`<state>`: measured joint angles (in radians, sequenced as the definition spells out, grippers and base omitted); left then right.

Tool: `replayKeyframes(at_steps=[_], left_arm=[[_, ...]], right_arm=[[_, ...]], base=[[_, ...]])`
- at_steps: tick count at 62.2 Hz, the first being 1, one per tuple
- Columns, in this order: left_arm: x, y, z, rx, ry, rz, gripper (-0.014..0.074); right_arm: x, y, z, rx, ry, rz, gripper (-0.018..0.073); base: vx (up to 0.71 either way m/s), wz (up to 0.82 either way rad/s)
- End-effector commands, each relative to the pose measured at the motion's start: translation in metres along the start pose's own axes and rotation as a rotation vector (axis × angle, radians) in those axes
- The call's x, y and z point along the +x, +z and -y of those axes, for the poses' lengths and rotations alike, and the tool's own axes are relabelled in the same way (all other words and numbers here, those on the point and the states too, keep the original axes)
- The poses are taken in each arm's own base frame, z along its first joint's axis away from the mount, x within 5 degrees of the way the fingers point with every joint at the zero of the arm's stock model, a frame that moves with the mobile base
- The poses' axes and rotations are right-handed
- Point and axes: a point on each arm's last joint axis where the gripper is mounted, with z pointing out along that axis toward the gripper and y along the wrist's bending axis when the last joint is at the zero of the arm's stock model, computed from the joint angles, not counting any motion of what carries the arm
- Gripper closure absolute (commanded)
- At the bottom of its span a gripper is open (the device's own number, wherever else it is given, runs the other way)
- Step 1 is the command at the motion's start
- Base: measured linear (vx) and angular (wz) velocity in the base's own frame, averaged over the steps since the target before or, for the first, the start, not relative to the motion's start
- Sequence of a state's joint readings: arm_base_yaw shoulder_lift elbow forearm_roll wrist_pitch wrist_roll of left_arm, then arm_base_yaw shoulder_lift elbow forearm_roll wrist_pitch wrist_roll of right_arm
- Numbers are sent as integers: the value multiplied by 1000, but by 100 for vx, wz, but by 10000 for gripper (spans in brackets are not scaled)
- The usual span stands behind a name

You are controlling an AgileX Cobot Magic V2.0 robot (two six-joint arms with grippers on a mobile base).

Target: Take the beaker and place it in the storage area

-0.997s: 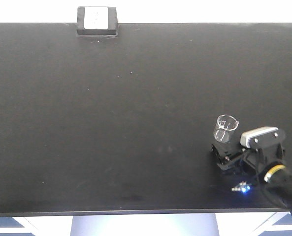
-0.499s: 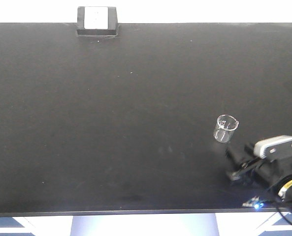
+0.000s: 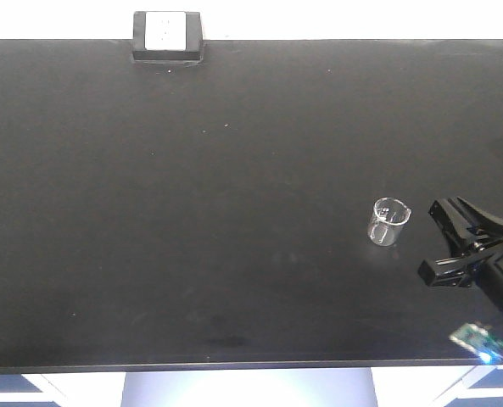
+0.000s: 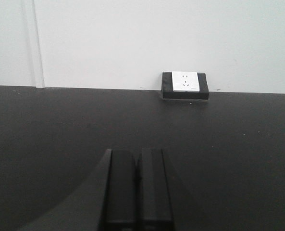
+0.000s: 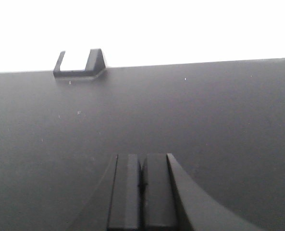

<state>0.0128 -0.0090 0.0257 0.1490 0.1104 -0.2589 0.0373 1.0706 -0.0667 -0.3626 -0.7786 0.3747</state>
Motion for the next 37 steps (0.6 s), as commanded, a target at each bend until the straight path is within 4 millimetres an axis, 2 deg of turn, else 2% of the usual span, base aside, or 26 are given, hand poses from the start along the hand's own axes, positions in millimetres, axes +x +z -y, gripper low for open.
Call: replayKeyframes(at_steps=[1, 8, 16, 37], left_arm=[[-1, -1, 2, 28, -11, 78, 605], [-1, -1, 2, 28, -11, 78, 605], [-1, -1, 2, 28, -11, 78, 605], [-1, -1, 2, 28, -11, 78, 605]], right_arm=[[-27, 0, -3, -12, -39, 40, 563], [-46, -5, -2, 49, -55, -30, 563], [-65, -19, -2, 109, -34, -9, 563], [-80, -44, -11, 94, -131, 125, 559]], base=[[0, 0], [0, 0], [0, 0], [0, 0]])
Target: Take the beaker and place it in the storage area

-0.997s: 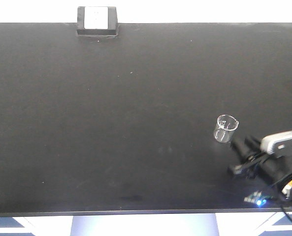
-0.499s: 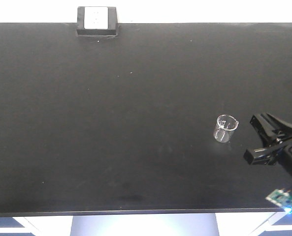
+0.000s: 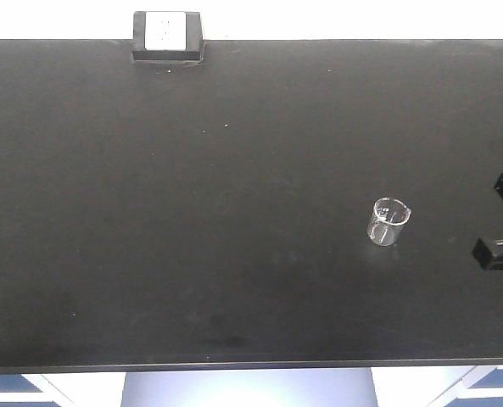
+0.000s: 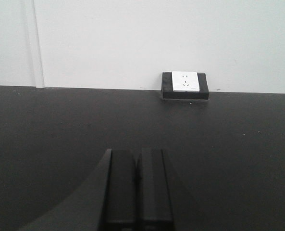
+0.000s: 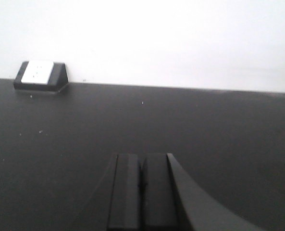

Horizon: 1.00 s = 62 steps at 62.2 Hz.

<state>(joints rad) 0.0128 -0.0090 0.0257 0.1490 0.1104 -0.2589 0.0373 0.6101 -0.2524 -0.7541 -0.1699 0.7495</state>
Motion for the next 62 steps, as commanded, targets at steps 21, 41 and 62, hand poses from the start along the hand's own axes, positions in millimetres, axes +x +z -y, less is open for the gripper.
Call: replayKeyframes(at_steps=[21, 41, 62], left_arm=[[-1, -1, 2, 28, -11, 78, 605], [-1, -1, 2, 28, -11, 78, 605], [-1, -1, 2, 28, -11, 78, 605]], right_arm=[[-18, -4, -4, -35, -12, 99, 559], [-18, -4, -3, -29, -30, 93, 559], [5, -47, 3, 86, 29, 226, 559]], base=[[0, 0], [0, 0], [0, 0]])
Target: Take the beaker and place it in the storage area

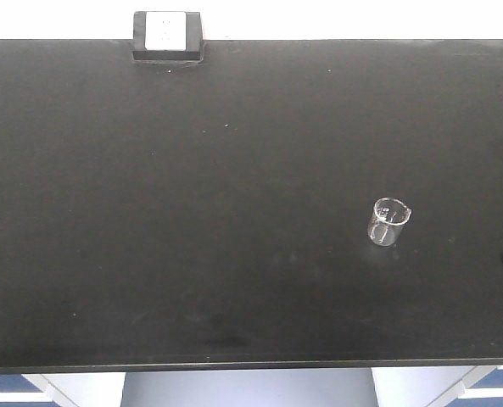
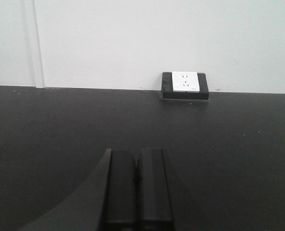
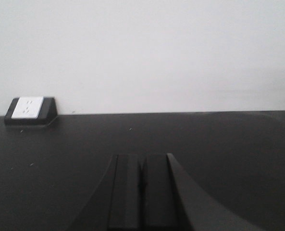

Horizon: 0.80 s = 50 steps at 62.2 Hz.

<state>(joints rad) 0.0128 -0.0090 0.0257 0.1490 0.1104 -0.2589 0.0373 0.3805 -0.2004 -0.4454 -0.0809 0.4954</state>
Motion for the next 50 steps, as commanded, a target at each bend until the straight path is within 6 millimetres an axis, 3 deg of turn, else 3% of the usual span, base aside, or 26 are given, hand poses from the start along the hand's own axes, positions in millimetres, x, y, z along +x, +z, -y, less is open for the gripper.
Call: replayKeyframes(at_steps=[1, 10, 18, 50], left_arm=[[-1, -1, 2, 28, -11, 78, 605], [-1, -1, 2, 28, -11, 78, 605], [-1, -1, 2, 28, -11, 78, 605], [-1, -1, 2, 28, -11, 77, 605]], right_arm=[[5, -17, 1, 9, -10, 104, 559], [40, -39, 4, 31, -29, 148, 559], [66, -36, 6, 37, 28, 26, 559], [68, -37, 6, 39, 31, 4, 559]], base=[[0, 0], [0, 0], [0, 0], [0, 0]])
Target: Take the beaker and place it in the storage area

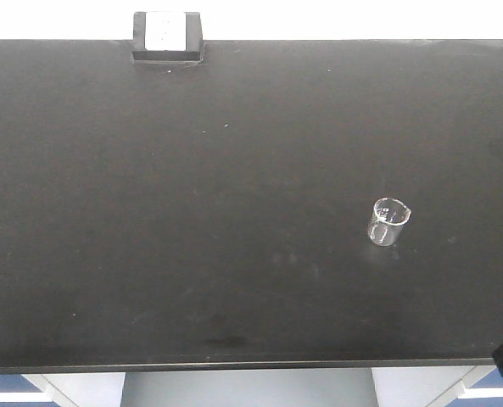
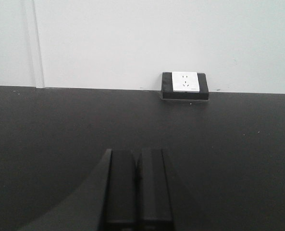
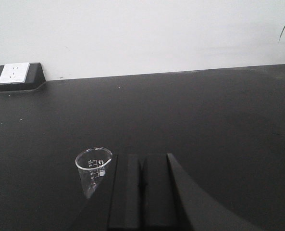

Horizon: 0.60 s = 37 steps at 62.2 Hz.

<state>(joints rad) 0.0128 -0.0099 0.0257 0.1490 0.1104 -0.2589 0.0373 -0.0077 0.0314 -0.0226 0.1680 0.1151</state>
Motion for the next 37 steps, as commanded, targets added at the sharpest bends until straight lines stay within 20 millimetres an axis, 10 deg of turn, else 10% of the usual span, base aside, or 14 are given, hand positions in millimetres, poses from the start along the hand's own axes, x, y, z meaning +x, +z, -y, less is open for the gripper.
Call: replayKeyframes(at_steps=[1, 37], left_arm=[[-1, 0, 2, 28, -11, 76, 605], [-1, 0, 2, 28, -11, 76, 605]], right_arm=[[-5, -1, 0, -7, -10, 86, 559], [-5, -1, 0, -6, -10, 82, 559]], base=[[0, 0], [0, 0]])
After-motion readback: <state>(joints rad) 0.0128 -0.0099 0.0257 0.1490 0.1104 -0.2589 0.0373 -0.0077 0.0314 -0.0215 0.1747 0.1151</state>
